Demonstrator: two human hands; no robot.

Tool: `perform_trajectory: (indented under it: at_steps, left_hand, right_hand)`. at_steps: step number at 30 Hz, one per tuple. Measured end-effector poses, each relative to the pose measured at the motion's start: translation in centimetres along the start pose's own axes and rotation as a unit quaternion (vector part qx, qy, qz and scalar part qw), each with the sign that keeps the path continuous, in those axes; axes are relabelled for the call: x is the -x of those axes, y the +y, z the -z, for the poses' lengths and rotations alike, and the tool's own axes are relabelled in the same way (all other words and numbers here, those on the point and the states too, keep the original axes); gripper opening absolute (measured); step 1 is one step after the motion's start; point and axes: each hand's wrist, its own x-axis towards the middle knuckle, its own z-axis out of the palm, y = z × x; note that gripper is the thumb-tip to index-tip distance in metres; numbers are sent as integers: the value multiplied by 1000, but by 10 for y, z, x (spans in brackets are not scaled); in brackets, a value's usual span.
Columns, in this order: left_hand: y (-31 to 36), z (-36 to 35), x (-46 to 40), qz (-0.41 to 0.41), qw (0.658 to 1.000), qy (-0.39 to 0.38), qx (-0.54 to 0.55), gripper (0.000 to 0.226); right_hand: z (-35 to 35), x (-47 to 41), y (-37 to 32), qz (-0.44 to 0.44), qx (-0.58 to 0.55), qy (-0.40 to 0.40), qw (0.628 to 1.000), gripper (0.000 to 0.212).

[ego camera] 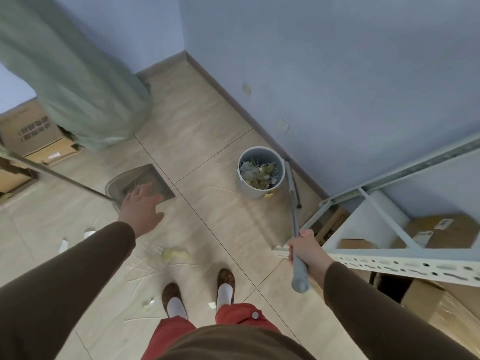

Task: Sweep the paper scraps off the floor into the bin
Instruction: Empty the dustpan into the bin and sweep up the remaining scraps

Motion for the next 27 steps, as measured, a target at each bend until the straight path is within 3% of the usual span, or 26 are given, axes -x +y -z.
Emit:
perform_trajectory:
  at_steps: [6, 11, 16, 23, 27]
  left_hand:
    - [20, -24, 24, -6, 999, -35, 7, 46]
    - [23, -43, 43, 10, 999, -50, 5, 47]
    - [21, -58, 57, 3, 998, -58, 8, 46]
    - [14, -70, 81, -5, 998, -54, 17, 45]
    - [9, -76, 99, -15, 999, -46, 18, 44]
  right_hand:
    - [25, -98, -19, 66, 194, 36, 978, 49]
    - [17, -147, -44, 75, 257, 24, 963, 49]
    - [13, -172, -43, 51, 291, 10, 955, 61]
    - [-13, -137, 49, 16, 238, 20, 971, 59]
    - [-34, -97, 113, 12, 306, 37, 951, 64]
